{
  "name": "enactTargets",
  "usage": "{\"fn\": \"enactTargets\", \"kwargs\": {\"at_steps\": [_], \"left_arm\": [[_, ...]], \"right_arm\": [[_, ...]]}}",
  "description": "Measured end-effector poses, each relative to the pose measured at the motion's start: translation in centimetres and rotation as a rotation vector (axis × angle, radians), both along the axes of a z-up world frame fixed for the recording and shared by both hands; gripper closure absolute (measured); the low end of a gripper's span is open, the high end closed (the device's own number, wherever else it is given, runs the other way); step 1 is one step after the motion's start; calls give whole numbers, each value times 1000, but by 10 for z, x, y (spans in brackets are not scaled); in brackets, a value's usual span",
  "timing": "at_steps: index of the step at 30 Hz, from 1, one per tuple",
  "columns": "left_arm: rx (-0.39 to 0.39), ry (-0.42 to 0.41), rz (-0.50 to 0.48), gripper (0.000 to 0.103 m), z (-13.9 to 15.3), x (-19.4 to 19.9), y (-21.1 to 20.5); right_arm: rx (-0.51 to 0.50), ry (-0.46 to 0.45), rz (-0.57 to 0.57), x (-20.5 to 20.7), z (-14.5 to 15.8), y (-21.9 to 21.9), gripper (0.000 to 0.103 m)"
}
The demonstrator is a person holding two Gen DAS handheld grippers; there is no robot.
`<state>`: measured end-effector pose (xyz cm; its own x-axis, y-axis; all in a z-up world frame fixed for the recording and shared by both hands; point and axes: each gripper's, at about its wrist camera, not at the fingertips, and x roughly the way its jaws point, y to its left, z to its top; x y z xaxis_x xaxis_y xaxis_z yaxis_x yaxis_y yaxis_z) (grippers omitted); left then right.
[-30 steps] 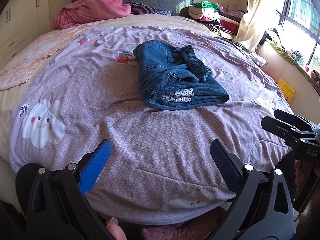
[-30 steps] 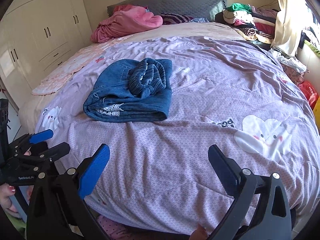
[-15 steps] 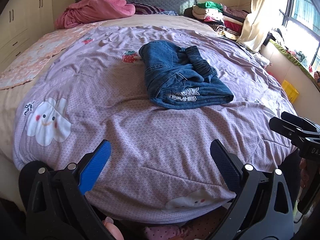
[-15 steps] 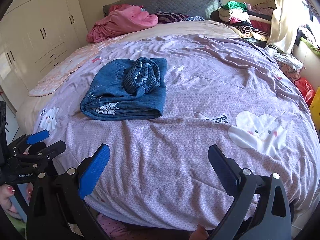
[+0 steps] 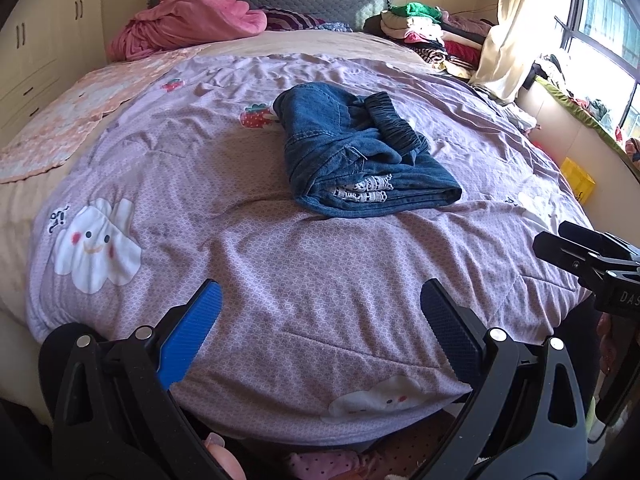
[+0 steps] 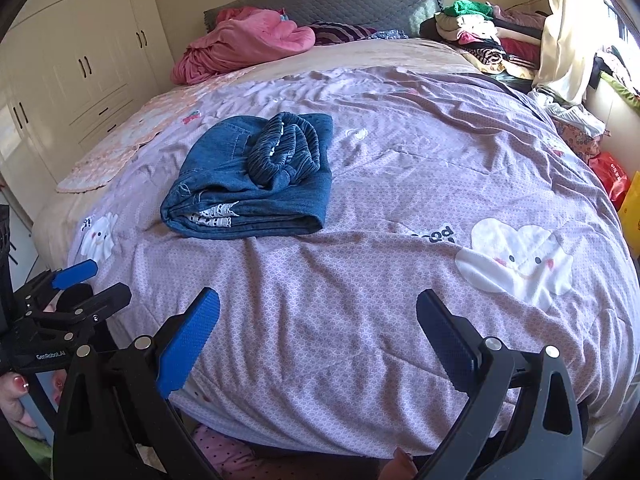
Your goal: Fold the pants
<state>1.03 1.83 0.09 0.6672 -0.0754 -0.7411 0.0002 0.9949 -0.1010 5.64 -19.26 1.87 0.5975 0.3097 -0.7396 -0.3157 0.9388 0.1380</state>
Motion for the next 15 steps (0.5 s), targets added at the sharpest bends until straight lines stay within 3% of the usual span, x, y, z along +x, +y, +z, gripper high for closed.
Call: {"fn": "enactTargets", "kwargs": {"at_steps": [15], "left_arm": [[4,-5,7,10,0,-1,1]], "right_arm": [[-2,11,-10,1,-2,0,5]]}}
